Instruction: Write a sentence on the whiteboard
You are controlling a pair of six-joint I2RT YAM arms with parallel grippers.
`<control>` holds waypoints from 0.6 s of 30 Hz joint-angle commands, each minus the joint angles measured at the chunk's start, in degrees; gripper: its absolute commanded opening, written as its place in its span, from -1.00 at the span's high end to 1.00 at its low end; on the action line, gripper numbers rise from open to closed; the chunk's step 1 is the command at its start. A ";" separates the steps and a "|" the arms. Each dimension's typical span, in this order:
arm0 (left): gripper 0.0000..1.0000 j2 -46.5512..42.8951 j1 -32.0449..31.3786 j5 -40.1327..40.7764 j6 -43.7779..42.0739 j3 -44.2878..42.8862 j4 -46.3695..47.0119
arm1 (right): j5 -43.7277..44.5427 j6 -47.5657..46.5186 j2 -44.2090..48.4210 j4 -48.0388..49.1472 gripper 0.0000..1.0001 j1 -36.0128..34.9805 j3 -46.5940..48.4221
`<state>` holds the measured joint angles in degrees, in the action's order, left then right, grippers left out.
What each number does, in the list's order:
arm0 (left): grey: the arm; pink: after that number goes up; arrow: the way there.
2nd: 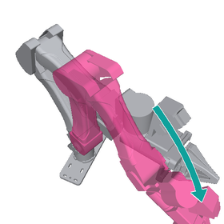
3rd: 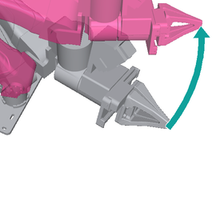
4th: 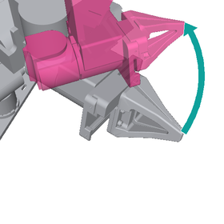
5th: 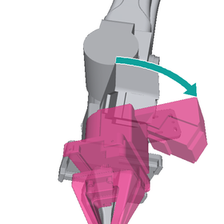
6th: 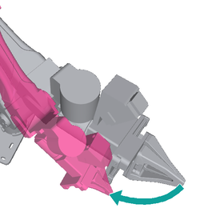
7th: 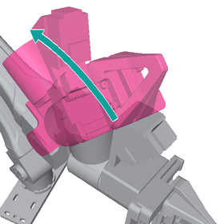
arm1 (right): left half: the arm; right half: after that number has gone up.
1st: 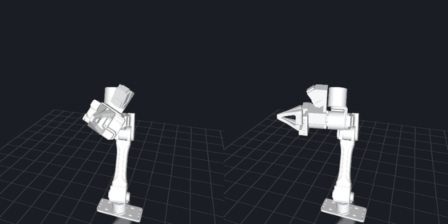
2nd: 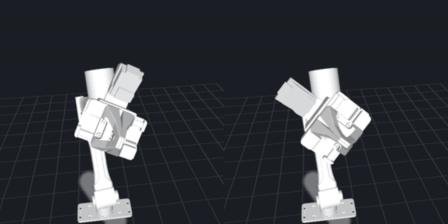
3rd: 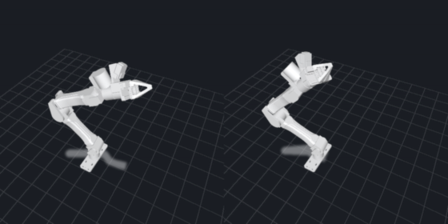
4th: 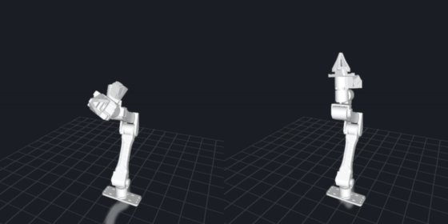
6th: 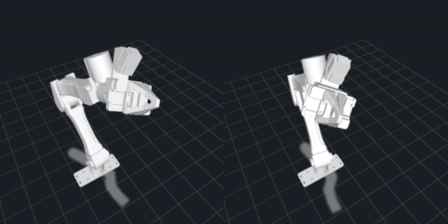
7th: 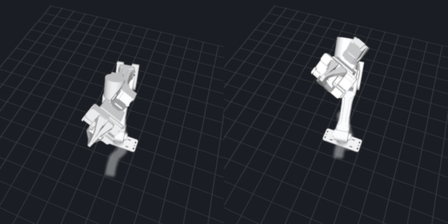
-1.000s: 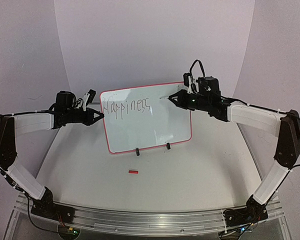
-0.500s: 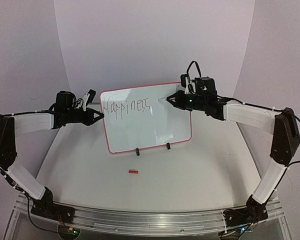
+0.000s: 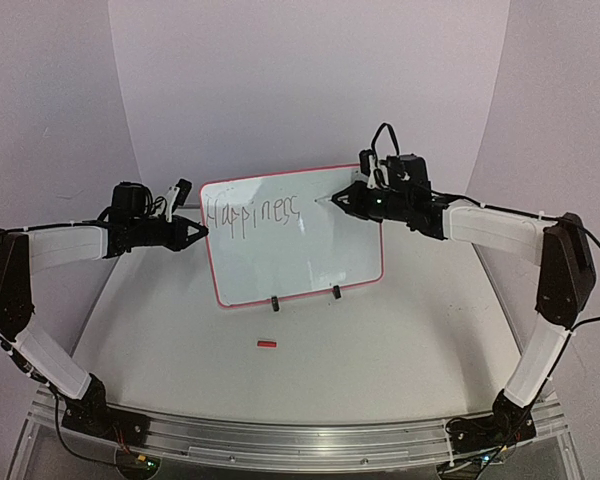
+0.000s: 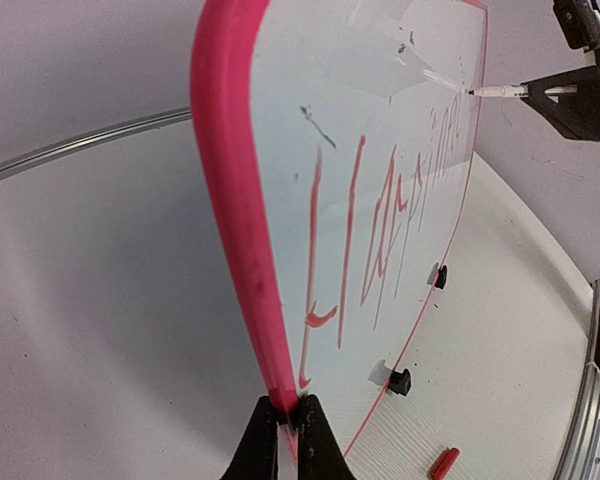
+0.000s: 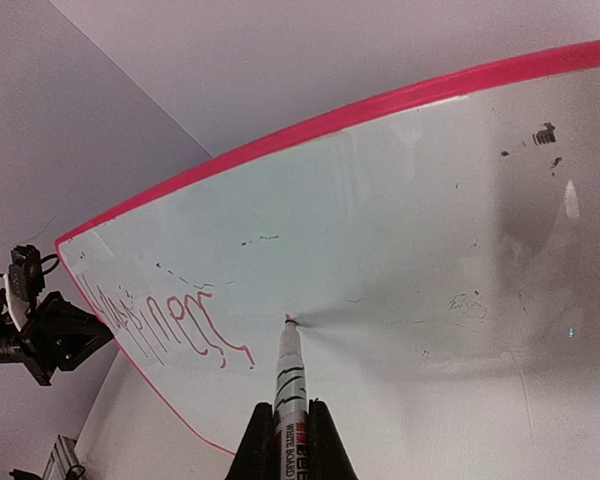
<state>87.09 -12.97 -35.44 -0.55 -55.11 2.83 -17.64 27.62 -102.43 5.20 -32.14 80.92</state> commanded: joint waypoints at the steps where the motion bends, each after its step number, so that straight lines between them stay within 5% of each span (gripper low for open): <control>1: 1.00 0.98 -0.21 2.73 -3.94 -2.19 -1.42 | -0.09 1.13 0.17 1.33 1.00 0.27 -1.59; 18: 1.00 1.09 -0.15 2.75 -3.88 -2.25 -1.42 | -1.96 2.61 4.99 3.19 1.00 0.24 -3.91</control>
<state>87.20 -12.97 -35.39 -0.55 -55.18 2.79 -20.05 29.69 -102.12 5.97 -32.16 76.47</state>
